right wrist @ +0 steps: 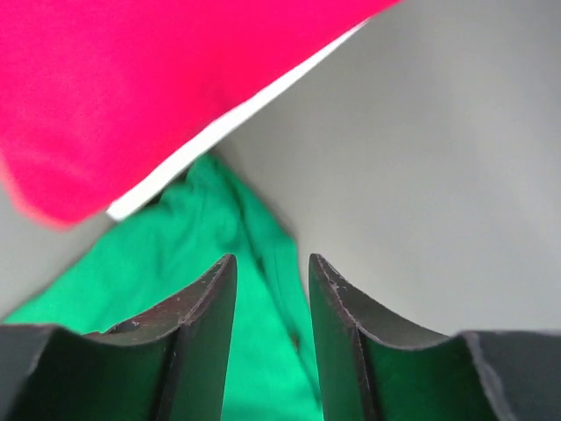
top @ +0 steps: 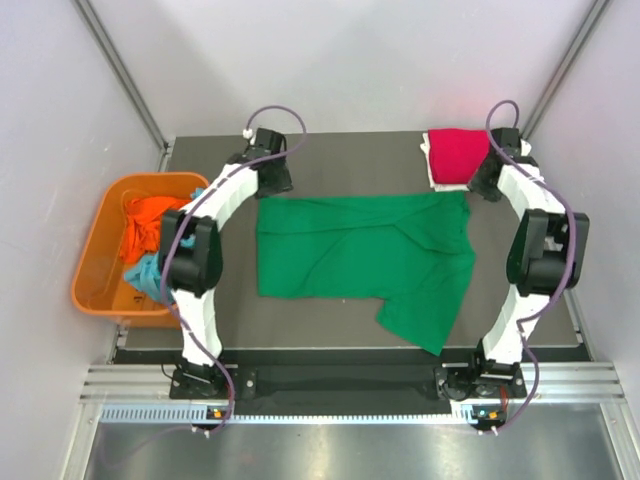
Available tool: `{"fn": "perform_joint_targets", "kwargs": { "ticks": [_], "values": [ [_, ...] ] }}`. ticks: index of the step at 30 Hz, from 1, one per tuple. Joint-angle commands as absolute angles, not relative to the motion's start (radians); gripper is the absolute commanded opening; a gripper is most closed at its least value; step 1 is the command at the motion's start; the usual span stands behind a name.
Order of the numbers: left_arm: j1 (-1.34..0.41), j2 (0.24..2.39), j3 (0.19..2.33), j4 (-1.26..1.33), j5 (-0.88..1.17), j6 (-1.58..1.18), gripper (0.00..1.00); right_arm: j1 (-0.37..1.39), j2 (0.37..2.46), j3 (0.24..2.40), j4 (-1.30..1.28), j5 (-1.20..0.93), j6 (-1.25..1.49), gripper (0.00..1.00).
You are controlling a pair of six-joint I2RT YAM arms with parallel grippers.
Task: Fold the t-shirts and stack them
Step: Fold the tshirt
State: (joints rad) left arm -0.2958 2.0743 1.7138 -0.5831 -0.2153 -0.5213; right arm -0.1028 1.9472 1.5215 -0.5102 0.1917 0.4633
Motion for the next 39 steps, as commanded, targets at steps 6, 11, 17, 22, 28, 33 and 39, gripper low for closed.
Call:
{"fn": "perform_joint_targets", "kwargs": {
  "ticks": [6,11,17,22,28,33,39],
  "values": [
    [-0.291,1.601,1.425,-0.687,-0.048,-0.400,0.57,0.073,1.574,1.401,-0.611,0.121,0.360,0.39],
    [-0.293,1.416,1.180,-0.739,-0.052,-0.371,0.54,0.297,1.412,1.209,-0.522,0.045,0.406,0.39],
    [-0.293,1.295,1.010,-0.761,-0.042,-0.386,0.54,0.544,1.390,1.072,-0.430,0.117,0.408,0.38],
    [-0.291,1.281,0.888,-0.701,-0.037,-0.455,0.51,0.598,1.385,1.051,-0.413,0.137,0.440,0.38],
    [-0.291,1.293,0.790,-0.552,0.047,-0.508,0.53,0.600,1.352,1.046,-0.420,0.149,0.428,0.37],
    [-0.291,1.327,0.712,-0.408,0.060,-0.531,0.60,0.598,1.335,1.052,-0.440,0.170,0.403,0.37],
    [-0.291,1.348,0.687,-0.382,0.015,-0.520,0.61,0.598,1.298,1.042,-0.460,0.198,0.402,0.37]
  ]
}}
